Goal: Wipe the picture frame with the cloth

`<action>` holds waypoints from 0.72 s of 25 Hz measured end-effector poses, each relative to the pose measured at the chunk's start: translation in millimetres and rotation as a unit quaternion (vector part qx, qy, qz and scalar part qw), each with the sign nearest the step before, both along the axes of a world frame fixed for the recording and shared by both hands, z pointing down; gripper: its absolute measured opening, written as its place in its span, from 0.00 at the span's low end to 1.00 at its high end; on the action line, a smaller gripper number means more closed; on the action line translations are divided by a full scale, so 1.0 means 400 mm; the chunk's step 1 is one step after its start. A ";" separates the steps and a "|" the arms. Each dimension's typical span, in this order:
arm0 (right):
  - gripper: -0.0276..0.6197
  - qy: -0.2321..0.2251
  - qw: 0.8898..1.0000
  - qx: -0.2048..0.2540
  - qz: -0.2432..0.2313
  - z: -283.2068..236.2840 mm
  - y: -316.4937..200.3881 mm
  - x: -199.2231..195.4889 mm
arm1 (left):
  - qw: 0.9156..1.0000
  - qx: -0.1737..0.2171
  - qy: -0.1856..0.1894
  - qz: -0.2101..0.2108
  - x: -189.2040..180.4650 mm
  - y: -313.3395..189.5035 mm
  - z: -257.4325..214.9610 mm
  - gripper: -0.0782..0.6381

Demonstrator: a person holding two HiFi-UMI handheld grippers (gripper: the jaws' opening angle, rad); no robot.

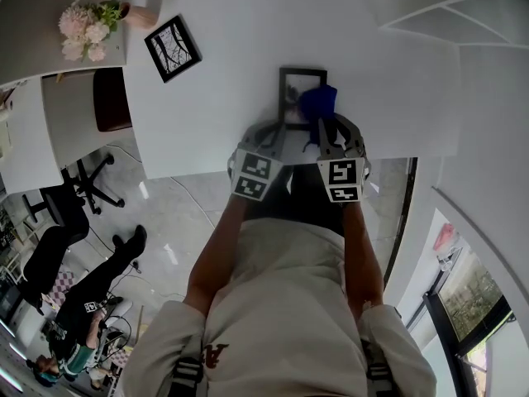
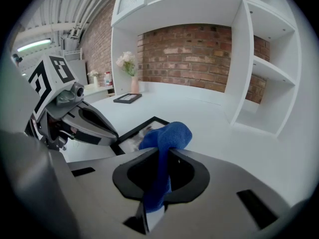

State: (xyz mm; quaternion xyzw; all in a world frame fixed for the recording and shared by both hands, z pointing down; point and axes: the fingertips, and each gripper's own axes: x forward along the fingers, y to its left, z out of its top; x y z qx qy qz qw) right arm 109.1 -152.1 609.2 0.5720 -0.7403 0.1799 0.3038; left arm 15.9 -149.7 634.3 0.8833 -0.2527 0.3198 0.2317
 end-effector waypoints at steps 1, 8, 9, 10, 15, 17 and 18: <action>0.09 0.003 1.000 -0.001 0.005 0.001 0.004 0.011 | 1.000 0.000 0.000 0.000 -0.001 0.000 0.001 0.11; 0.09 0.025 0.999 -0.003 0.044 -0.020 0.016 0.098 | 1.000 0.000 -0.001 0.003 0.001 -0.001 -0.001 0.11; 0.09 0.027 0.999 0.002 0.046 -0.030 0.011 0.104 | 1.000 0.000 -0.001 0.003 0.001 0.000 -0.001 0.11; 0.09 0.028 0.998 0.008 0.047 -0.043 0.004 0.107 | 1.000 0.000 0.000 0.003 0.001 0.000 -0.001 0.11; 0.09 0.021 0.998 0.044 0.044 -0.119 -0.049 0.098 | 1.000 -0.001 -0.001 0.004 0.003 0.001 -0.002 0.11; 0.09 0.017 0.998 0.057 0.036 -0.148 -0.074 0.083 | 1.000 -0.002 -0.001 0.004 0.004 0.000 -0.002 0.11; 0.09 0.016 0.997 0.063 0.031 -0.161 -0.086 0.075 | 1.000 -0.002 -0.001 0.003 0.004 0.000 -0.003 0.11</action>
